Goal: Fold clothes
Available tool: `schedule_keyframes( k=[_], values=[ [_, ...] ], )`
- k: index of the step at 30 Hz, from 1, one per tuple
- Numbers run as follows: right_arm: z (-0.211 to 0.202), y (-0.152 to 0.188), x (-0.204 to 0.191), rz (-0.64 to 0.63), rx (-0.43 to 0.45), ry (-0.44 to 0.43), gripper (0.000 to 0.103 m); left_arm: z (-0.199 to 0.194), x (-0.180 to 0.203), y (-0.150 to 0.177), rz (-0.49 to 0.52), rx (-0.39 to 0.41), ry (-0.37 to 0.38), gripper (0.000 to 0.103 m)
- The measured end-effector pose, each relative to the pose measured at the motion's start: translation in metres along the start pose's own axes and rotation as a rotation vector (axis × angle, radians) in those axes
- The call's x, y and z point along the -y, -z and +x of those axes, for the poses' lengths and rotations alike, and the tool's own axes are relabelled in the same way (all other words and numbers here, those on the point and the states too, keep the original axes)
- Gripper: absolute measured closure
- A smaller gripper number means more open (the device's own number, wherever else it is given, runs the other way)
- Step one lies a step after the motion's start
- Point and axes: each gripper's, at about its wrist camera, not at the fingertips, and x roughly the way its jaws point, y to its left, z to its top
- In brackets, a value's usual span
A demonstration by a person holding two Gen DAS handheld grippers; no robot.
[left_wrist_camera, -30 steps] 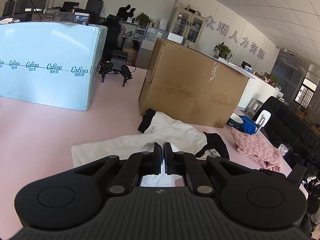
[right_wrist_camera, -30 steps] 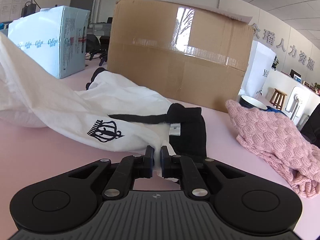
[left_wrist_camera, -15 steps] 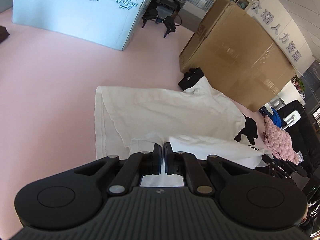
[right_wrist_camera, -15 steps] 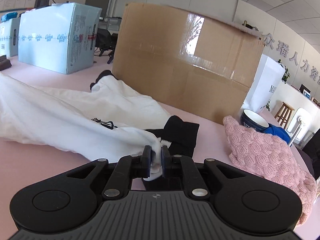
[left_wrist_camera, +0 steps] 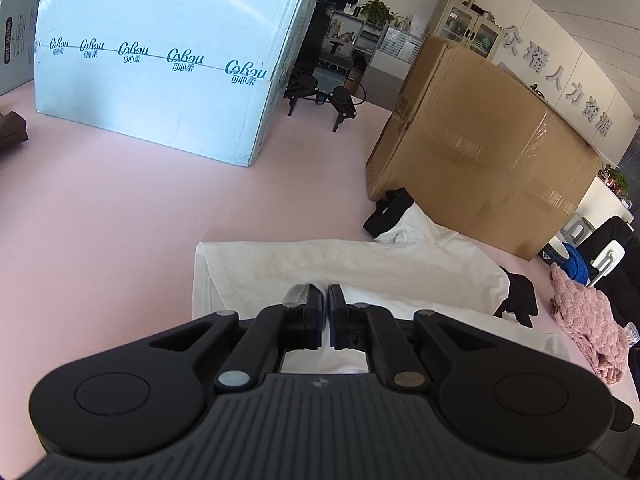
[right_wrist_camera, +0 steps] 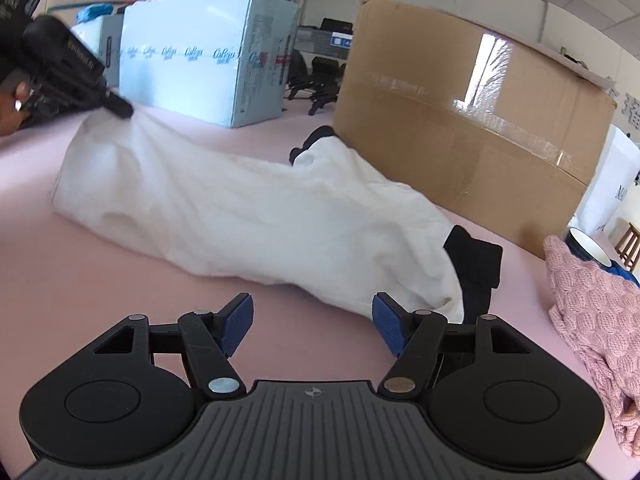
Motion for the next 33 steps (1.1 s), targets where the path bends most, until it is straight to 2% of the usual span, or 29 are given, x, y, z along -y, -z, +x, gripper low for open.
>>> schedule_keyframes(
  k=[4, 7, 9, 11, 13, 15, 17, 18, 19, 21, 24, 30, 33],
  values=[
    [0.028, -0.002, 0.011, 0.108, -0.056, 0.026, 0.042, -0.014, 0.003, -0.004, -0.011, 0.014, 0.044, 0.100],
    [0.043, -0.008, 0.031, 0.272, -0.079, -0.027, 0.042, -0.024, 0.006, -0.007, -0.010, 0.033, 0.058, 0.100],
    [0.051, -0.011, 0.038, 0.375, -0.080, -0.032, 0.042, -0.031, 0.009, -0.009, -0.004, 0.054, 0.064, 0.100],
    [0.056, -0.015, 0.037, 0.415, -0.070, 0.019, 0.047, -0.036, 0.013, -0.009, -0.002, 0.072, 0.071, 0.100],
    [0.063, -0.018, 0.033, 0.438, -0.049, 0.078, 0.048, -0.040, 0.017, -0.008, 0.006, 0.084, 0.074, 0.100],
    [0.067, -0.019, 0.030, 0.452, -0.031, 0.103, 0.048, -0.044, 0.021, -0.008, 0.017, 0.095, 0.076, 0.100],
    [0.071, -0.021, 0.028, 0.439, -0.022, 0.117, 0.052, -0.049, 0.023, -0.007, 0.023, 0.112, 0.080, 0.100],
    [0.072, -0.021, 0.027, 0.431, -0.013, 0.116, 0.063, -0.051, 0.024, -0.006, 0.023, 0.122, 0.083, 0.100],
    [0.073, -0.021, 0.029, 0.434, -0.003, 0.106, 0.082, -0.053, 0.024, -0.006, 0.023, 0.131, 0.086, 0.100],
    [0.075, -0.022, 0.033, 0.441, 0.006, 0.083, 0.093, -0.056, 0.023, -0.006, 0.017, 0.134, 0.098, 0.100],
    [0.068, -0.021, 0.038, 0.439, 0.005, 0.049, 0.096, -0.061, 0.019, -0.007, 0.002, 0.142, 0.106, 0.100],
    [0.023, -0.026, 0.062, 0.452, 0.044, -0.021, 0.096, -0.084, 0.011, -0.005, 0.007, 0.264, 0.001, 0.100],
    [0.000, -0.036, 0.083, 0.457, 0.008, -0.102, 0.096, -0.091, 0.010, -0.001, 0.021, 0.291, -0.021, 0.100]
  ],
)
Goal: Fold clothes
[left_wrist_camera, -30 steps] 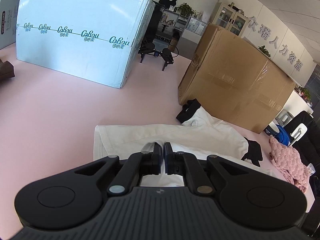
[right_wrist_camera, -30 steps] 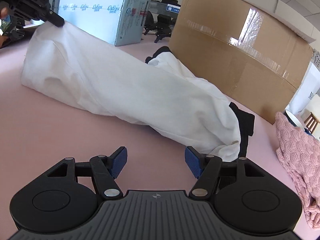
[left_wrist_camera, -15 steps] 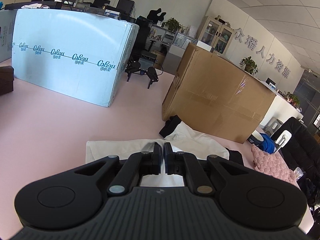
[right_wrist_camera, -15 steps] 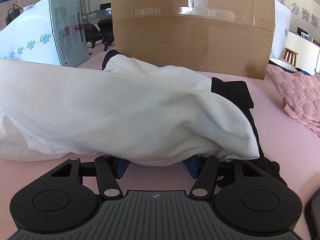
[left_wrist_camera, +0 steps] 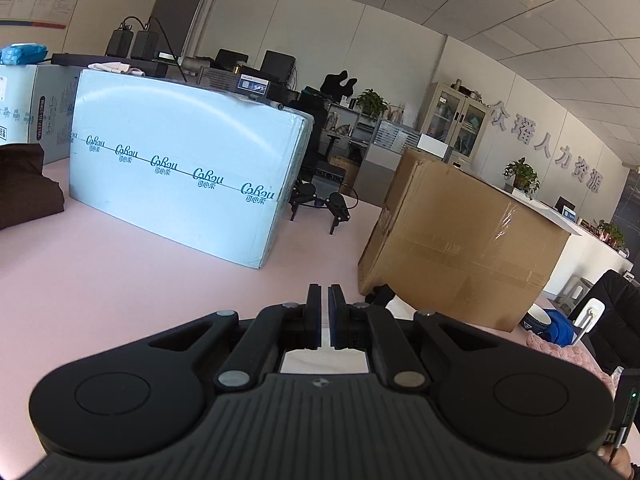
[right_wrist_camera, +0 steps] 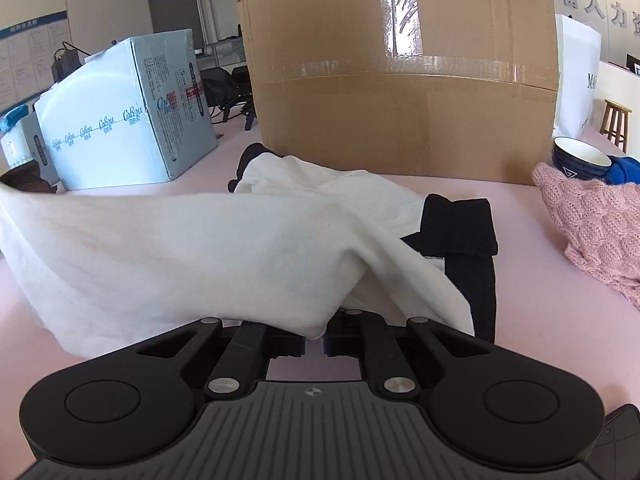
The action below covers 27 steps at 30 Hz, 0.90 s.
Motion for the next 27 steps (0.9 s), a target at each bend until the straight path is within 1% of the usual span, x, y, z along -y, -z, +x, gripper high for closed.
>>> schedule_keyframes(
  k=[1, 3, 4, 7, 9, 10, 11, 12, 13, 14, 17, 18, 19, 20, 21, 23, 25, 27],
  values=[
    [-0.009, -0.006, 0.002, -0.002, -0.010, -0.020, 0.096, 0.000, 0.001, 0.002, 0.011, -0.009, 0.007, 0.100],
    [-0.021, -0.013, -0.001, -0.046, -0.029, -0.025, 0.096, 0.004, 0.005, 0.009, 0.046, -0.057, 0.040, 0.100],
    [-0.028, -0.016, -0.003, -0.065, -0.024, -0.020, 0.096, 0.007, 0.008, 0.013, 0.066, -0.090, 0.065, 0.100],
    [-0.047, -0.017, -0.008, -0.139, -0.007, 0.012, 0.096, 0.018, 0.018, 0.037, 0.141, -0.231, 0.168, 0.100],
    [-0.058, -0.016, -0.008, -0.181, -0.008, 0.023, 0.096, 0.022, 0.021, 0.050, 0.175, -0.280, 0.183, 0.099],
    [-0.061, -0.014, -0.006, -0.192, -0.015, 0.020, 0.096, 0.023, 0.021, 0.058, 0.187, -0.292, 0.174, 0.094],
    [-0.064, -0.009, -0.005, -0.211, -0.032, 0.021, 0.096, 0.024, 0.019, 0.066, 0.198, -0.301, 0.162, 0.084],
    [-0.062, -0.002, -0.005, -0.241, -0.062, 0.019, 0.096, 0.024, 0.017, 0.071, 0.200, -0.308, 0.160, 0.077],
    [-0.057, 0.010, -0.005, -0.259, -0.089, 0.013, 0.095, 0.025, 0.014, 0.078, 0.197, -0.316, 0.166, 0.065],
    [-0.052, 0.022, -0.005, -0.276, -0.116, 0.006, 0.093, 0.027, 0.009, 0.084, 0.188, -0.326, 0.174, 0.058],
    [-0.035, 0.052, -0.007, -0.304, -0.157, 0.012, 0.087, 0.035, 0.000, 0.101, 0.160, -0.369, 0.177, 0.055],
    [-0.028, 0.063, -0.009, -0.320, -0.159, 0.011, 0.076, 0.039, -0.003, 0.106, 0.154, -0.384, 0.167, 0.054],
    [-0.023, 0.069, -0.009, -0.325, -0.157, 0.008, 0.058, 0.042, -0.004, 0.110, 0.148, -0.390, 0.149, 0.049],
    [-0.018, 0.074, -0.009, -0.315, -0.148, 0.004, 0.052, 0.044, -0.005, 0.113, 0.150, -0.392, 0.141, 0.041],
    [-0.014, 0.077, -0.008, -0.295, -0.123, -0.005, 0.050, 0.047, -0.006, 0.116, 0.155, -0.394, 0.142, 0.039],
    [-0.006, 0.080, -0.005, -0.264, -0.061, -0.028, 0.050, 0.048, -0.007, 0.122, 0.156, -0.405, 0.166, 0.039],
    [0.002, 0.081, -0.001, -0.247, -0.032, -0.024, 0.051, 0.050, -0.007, 0.128, 0.158, -0.420, 0.196, 0.038],
    [0.010, 0.084, 0.006, -0.205, -0.005, -0.041, 0.051, 0.052, -0.004, 0.133, 0.173, -0.432, 0.222, 0.034]
  ],
)
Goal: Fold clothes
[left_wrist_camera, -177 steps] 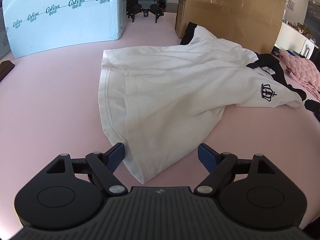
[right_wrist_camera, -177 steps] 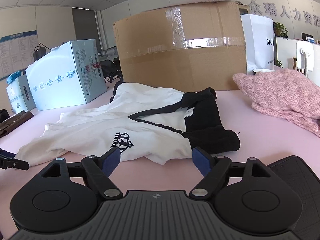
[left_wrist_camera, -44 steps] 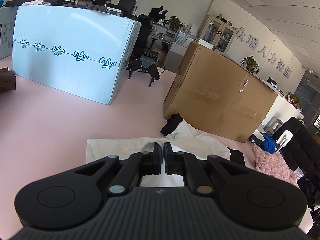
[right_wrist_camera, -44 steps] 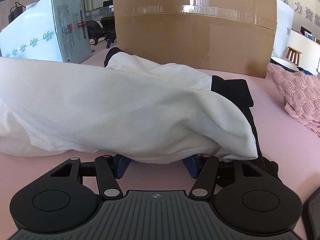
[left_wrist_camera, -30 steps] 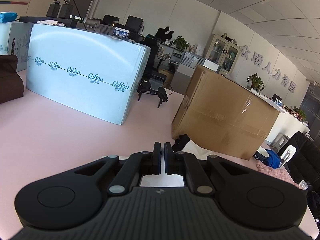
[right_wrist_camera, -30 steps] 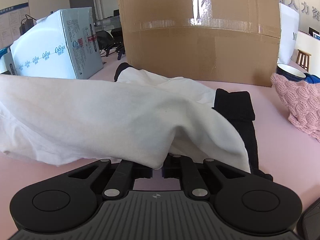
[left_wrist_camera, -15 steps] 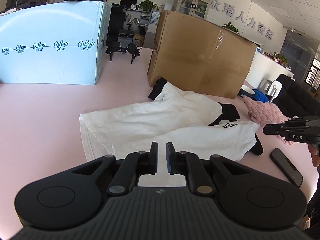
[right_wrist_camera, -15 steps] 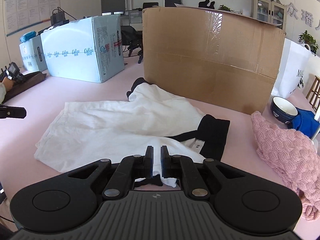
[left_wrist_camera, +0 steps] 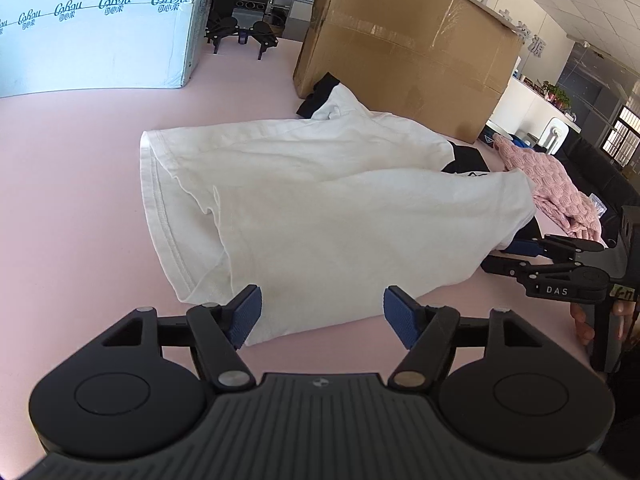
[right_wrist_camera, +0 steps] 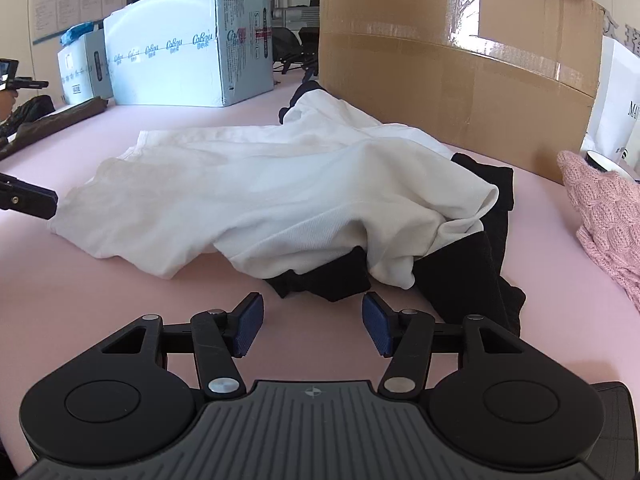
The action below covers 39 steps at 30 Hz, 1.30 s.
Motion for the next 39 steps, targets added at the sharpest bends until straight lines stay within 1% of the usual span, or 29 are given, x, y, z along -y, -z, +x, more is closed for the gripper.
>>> schedule_keyframes(
  k=[2, 3, 4, 5, 6, 7, 10, 11, 12, 13, 14, 15, 16, 17, 18, 19, 20, 21, 22, 23, 25, 27, 28, 32, 35, 37, 39],
  values=[
    [-0.001, -0.002, 0.002, 0.012, 0.005, -0.022, 0.051, 0.003, 0.003, 0.002, 0.012, 0.009, -0.014, 0.026],
    [-0.001, -0.001, 0.002, 0.012, 0.009, -0.033, 0.048, 0.005, 0.005, 0.003, 0.017, 0.015, -0.026, 0.026],
    [-0.001, 0.000, 0.001, 0.009, 0.012, -0.041, 0.041, 0.006, 0.006, 0.004, 0.018, 0.021, -0.045, 0.025],
    [0.000, 0.000, 0.000, 0.002, 0.012, -0.051, 0.038, 0.006, 0.005, 0.004, 0.011, 0.030, -0.081, 0.025],
    [0.001, -0.001, -0.002, -0.006, 0.011, -0.061, 0.033, 0.007, 0.003, 0.004, 0.006, 0.041, -0.117, 0.025],
    [0.002, -0.001, -0.004, -0.013, 0.009, -0.066, 0.030, 0.006, 0.001, 0.004, 0.001, 0.050, -0.140, 0.025],
    [0.002, -0.001, -0.007, -0.021, 0.011, -0.056, 0.030, 0.006, -0.008, 0.007, -0.006, 0.058, -0.156, 0.025],
    [0.003, -0.001, -0.007, -0.018, 0.013, -0.054, 0.031, 0.007, -0.009, 0.007, -0.004, 0.055, -0.141, 0.025],
    [0.004, -0.001, -0.008, -0.014, 0.018, -0.050, 0.037, 0.008, -0.009, 0.007, -0.002, 0.050, -0.131, 0.025],
    [0.004, -0.001, -0.007, -0.005, 0.024, -0.048, 0.048, 0.011, -0.008, 0.007, 0.000, 0.044, -0.129, 0.025],
    [0.004, -0.002, -0.006, 0.008, 0.032, -0.047, 0.056, 0.013, -0.007, 0.006, 0.006, 0.040, -0.132, 0.025],
    [0.003, -0.002, -0.005, 0.023, 0.040, -0.050, 0.071, 0.016, -0.004, 0.005, 0.013, 0.037, -0.143, 0.025],
    [0.003, -0.001, -0.004, 0.034, 0.043, -0.049, 0.080, 0.018, -0.002, 0.005, 0.018, 0.036, -0.155, 0.026],
    [0.002, -0.001, -0.002, 0.047, 0.044, -0.044, 0.083, 0.019, 0.000, 0.004, 0.020, 0.036, -0.169, 0.030],
    [0.002, -0.001, 0.000, 0.059, 0.047, -0.042, 0.090, 0.019, 0.001, 0.003, 0.019, 0.039, -0.182, 0.036],
    [0.002, -0.001, 0.002, 0.070, 0.051, -0.041, 0.096, 0.020, 0.003, 0.003, 0.017, 0.041, -0.196, 0.049],
    [0.001, 0.000, 0.003, 0.077, 0.055, -0.043, 0.096, 0.020, 0.004, 0.002, 0.016, 0.043, -0.209, 0.066],
    [-0.001, 0.000, 0.002, 0.075, 0.063, -0.040, 0.098, 0.020, 0.004, 0.002, 0.010, 0.047, -0.225, 0.076],
    [-0.003, 0.001, 0.002, 0.073, 0.072, -0.036, 0.099, 0.019, 0.002, 0.002, -0.005, 0.054, -0.249, 0.092],
    [-0.004, 0.001, 0.001, 0.069, 0.080, -0.031, 0.099, 0.018, 0.000, 0.001, -0.027, 0.058, -0.268, 0.094],
    [-0.012, 0.003, -0.003, 0.063, 0.123, -0.010, 0.099, 0.015, -0.007, 0.000, -0.083, 0.065, -0.242, 0.099],
    [-0.018, 0.004, -0.002, 0.076, 0.158, -0.005, 0.099, 0.010, -0.012, -0.001, -0.127, 0.086, -0.212, 0.099],
    [-0.023, 0.005, -0.002, 0.087, 0.174, -0.006, 0.099, 0.006, -0.011, -0.001, -0.134, 0.099, -0.212, 0.099],
    [-0.038, 0.005, -0.005, 0.072, 0.200, 0.005, 0.099, -0.009, -0.006, -0.009, -0.118, 0.131, -0.227, 0.099],
    [-0.061, 0.003, -0.008, 0.023, 0.236, 0.030, 0.099, -0.017, -0.001, -0.018, -0.096, 0.138, -0.277, 0.099],
    [-0.077, 0.000, -0.008, 0.021, 0.269, 0.040, 0.099, -0.023, 0.002, -0.025, -0.082, 0.145, -0.297, 0.099],
    [-0.092, -0.003, -0.008, 0.013, 0.296, 0.035, 0.099, -0.033, 0.003, -0.032, -0.073, 0.159, -0.272, 0.099]
  ],
)
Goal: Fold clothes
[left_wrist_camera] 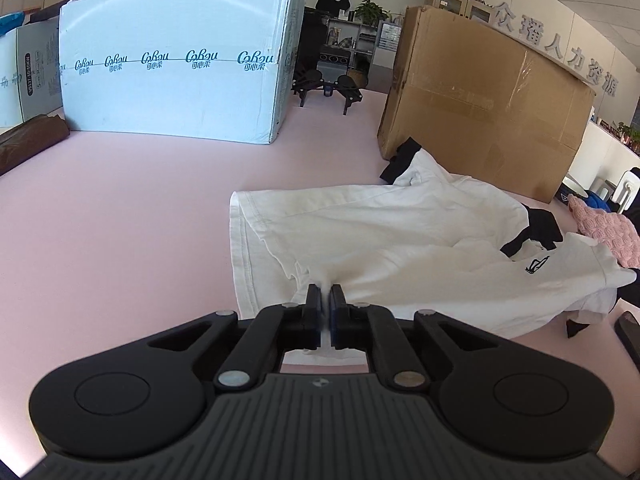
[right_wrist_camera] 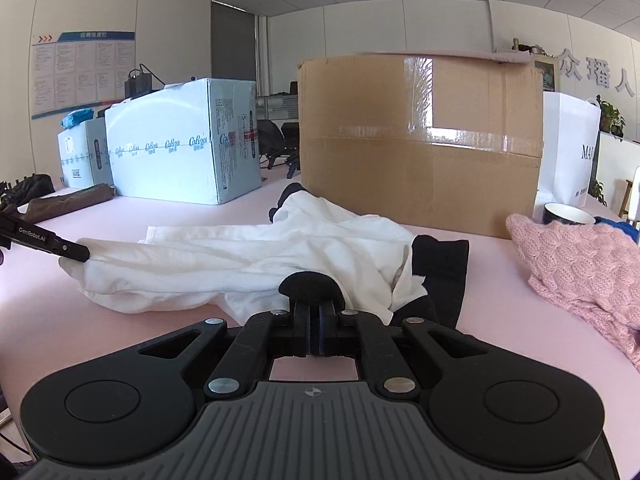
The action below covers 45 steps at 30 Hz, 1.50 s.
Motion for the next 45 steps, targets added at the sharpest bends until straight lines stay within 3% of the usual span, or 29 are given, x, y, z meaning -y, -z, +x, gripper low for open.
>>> schedule_keyframes(
  k=[5, 9, 14, 15, 16, 18, 21, 24, 27, 29, 33, 35, 39, 41, 44, 45],
  values=[
    [-0.046, -0.013, -0.005, -0.064, 0.058, -0.046, 0.100, -0.036, 0.002, -0.010, 0.049, 0.063, 0.022, 0.099],
    [-0.079, -0.015, -0.003, -0.089, 0.078, -0.065, 0.100, -0.046, 0.004, 0.003, 0.104, -0.016, 0.061, 0.099],
    [-0.053, 0.006, -0.003, -0.079, -0.090, -0.042, 0.099, -0.035, 0.000, 0.032, 0.133, -0.106, -0.004, 0.099],
    [-0.042, 0.012, -0.001, -0.066, -0.137, -0.040, 0.093, -0.033, -0.003, 0.037, 0.128, -0.121, -0.019, 0.098],
    [-0.040, 0.015, 0.001, -0.045, -0.160, -0.037, 0.078, -0.031, -0.008, 0.039, 0.107, -0.132, -0.034, 0.096],
    [-0.017, 0.027, 0.024, 0.156, -0.272, -0.055, 0.062, -0.027, -0.019, 0.042, 0.065, -0.154, -0.063, 0.094],
    [-0.003, 0.049, 0.066, 0.524, -0.347, -0.122, 0.062, -0.024, -0.037, 0.042, -0.020, -0.166, -0.088, 0.074],
    [-0.001, 0.068, 0.090, 0.777, -0.368, -0.196, 0.062, -0.033, -0.053, 0.030, -0.101, -0.099, -0.081, 0.071],
    [-0.001, 0.073, 0.089, 0.889, -0.349, -0.246, 0.062, -0.041, -0.034, 0.022, 0.007, -0.031, -0.040, 0.058],
    [0.000, 0.069, 0.083, 0.915, -0.318, -0.256, 0.062, -0.039, -0.014, 0.023, 0.080, -0.022, 0.036, 0.039],
    [0.009, 0.066, 0.082, 0.988, -0.331, -0.258, 0.046, -0.029, 0.022, 0.030, 0.185, -0.034, 0.159, 0.035],
    [0.015, 0.071, 0.082, 1.065, -0.390, -0.225, 0.042, -0.021, 0.023, 0.034, 0.169, -0.072, 0.170, 0.031],
    [0.003, 0.067, 0.078, 1.083, -0.375, -0.206, 0.029, -0.004, 0.009, 0.041, 0.078, -0.160, 0.177, 0.031],
    [0.004, 0.070, 0.078, 1.119, -0.360, -0.207, 0.029, 0.002, 0.001, 0.043, 0.019, -0.180, 0.186, 0.031],
    [0.017, 0.073, 0.077, 1.178, -0.326, -0.213, 0.037, 0.012, -0.001, 0.049, -0.020, -0.202, 0.194, 0.031],
    [0.019, 0.075, 0.077, 1.185, -0.317, -0.203, 0.048, 0.013, 0.000, 0.051, -0.016, -0.206, 0.189, 0.031]
  ],
)
